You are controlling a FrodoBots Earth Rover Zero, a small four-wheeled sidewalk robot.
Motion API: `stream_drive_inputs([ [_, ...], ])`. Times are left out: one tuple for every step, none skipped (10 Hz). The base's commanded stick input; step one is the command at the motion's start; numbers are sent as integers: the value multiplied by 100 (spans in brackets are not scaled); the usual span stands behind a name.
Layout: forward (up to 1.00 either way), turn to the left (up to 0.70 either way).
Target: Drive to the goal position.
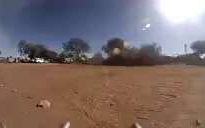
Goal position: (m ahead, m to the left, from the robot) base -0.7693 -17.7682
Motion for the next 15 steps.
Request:
stream_drive_inputs([
  [50,0],
  [50,0],
  [50,0],
  [50,0],
  [50,0],
  [50,0],
  [50,0],
  [50,0],
  [50,0],
  [50,0],
  [50,0],
  [50,0],
  [50,0],
  [50,0],
  [50,0],
])
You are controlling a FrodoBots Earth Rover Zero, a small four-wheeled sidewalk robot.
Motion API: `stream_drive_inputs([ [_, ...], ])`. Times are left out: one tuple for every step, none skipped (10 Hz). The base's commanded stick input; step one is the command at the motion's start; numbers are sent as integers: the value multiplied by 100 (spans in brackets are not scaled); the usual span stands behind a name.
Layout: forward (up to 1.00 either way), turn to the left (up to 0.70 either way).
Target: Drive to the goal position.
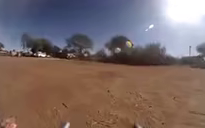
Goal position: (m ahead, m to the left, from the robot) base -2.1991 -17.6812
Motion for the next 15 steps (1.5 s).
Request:
stream_drive_inputs([
  [50,0],
  [50,0],
  [50,0],
  [50,0],
  [50,0],
  [50,0],
  [50,0],
  [50,0],
  [50,0],
  [50,0],
  [50,0],
  [50,0],
  [50,-20],
  [50,-50],
  [50,-50],
])
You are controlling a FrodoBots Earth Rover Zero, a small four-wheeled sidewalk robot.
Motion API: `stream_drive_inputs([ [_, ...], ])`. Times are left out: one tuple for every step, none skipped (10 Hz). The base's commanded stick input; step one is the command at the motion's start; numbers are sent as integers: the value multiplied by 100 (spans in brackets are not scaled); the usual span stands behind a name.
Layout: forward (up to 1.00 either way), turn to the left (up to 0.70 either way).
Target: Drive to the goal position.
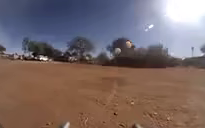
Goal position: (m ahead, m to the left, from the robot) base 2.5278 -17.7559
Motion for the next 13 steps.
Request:
stream_drive_inputs([
  [50,-50],
  [50,-50],
  [50,-50],
  [50,-50],
  [50,-50],
  [50,-50],
  [50,-50],
  [50,-50],
  [50,-50],
  [50,-50],
  [50,-50],
  [50,-50],
  [50,-24],
])
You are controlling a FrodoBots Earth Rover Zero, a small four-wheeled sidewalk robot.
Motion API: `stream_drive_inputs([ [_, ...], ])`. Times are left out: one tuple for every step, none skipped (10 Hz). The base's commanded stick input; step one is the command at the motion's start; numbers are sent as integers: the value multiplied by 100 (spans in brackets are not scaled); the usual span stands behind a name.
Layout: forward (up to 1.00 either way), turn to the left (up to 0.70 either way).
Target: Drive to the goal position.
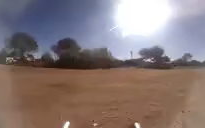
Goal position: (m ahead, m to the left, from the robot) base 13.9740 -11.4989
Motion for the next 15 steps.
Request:
stream_drive_inputs([
  [50,0],
  [50,0],
  [50,0],
  [50,-31],
  [50,-50],
  [50,-50],
  [50,-50],
  [50,-50],
  [50,-50],
  [50,-50],
  [50,-34],
  [50,0],
  [50,0],
  [50,0],
  [50,0],
])
